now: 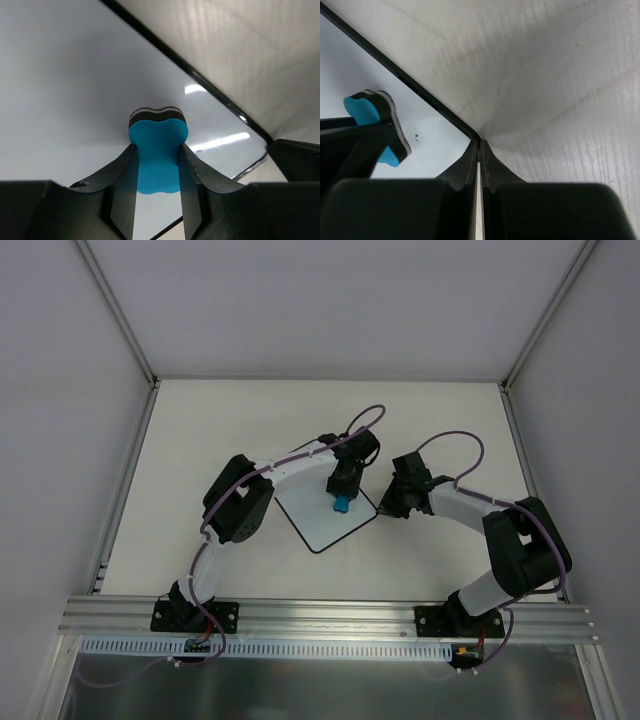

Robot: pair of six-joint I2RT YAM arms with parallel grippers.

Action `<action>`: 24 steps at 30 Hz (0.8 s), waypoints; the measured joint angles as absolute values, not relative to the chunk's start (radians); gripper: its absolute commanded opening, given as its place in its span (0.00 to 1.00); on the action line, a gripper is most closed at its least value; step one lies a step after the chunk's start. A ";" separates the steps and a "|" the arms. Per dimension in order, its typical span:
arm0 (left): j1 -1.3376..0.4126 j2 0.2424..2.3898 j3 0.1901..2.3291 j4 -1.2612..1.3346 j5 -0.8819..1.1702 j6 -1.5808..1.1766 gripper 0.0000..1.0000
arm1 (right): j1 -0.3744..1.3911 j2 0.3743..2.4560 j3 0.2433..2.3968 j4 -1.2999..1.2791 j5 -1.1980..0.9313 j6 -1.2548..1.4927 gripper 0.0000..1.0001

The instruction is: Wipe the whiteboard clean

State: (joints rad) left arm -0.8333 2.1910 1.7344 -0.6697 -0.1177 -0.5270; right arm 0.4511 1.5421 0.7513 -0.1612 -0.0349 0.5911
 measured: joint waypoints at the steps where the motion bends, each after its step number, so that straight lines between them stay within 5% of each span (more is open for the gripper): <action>1: -0.844 2.200 1.748 -0.672 -0.118 -0.525 0.00 | 0.451 1.542 0.751 -0.161 -0.035 0.591 0.00; 14: -0.926 2.224 1.779 -0.658 -0.109 -0.505 0.00 | 0.449 1.543 0.751 -0.162 -0.040 0.598 0.00; 24: -0.927 2.123 1.605 -0.562 -0.119 -0.505 0.00 | 0.450 1.544 0.751 -0.161 -0.040 0.601 0.00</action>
State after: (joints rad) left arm -0.9272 2.1231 1.6047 -0.5621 -0.1188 -0.5053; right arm 0.4496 1.5444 0.7513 -0.1612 -0.0402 0.6006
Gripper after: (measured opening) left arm 0.327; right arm 0.021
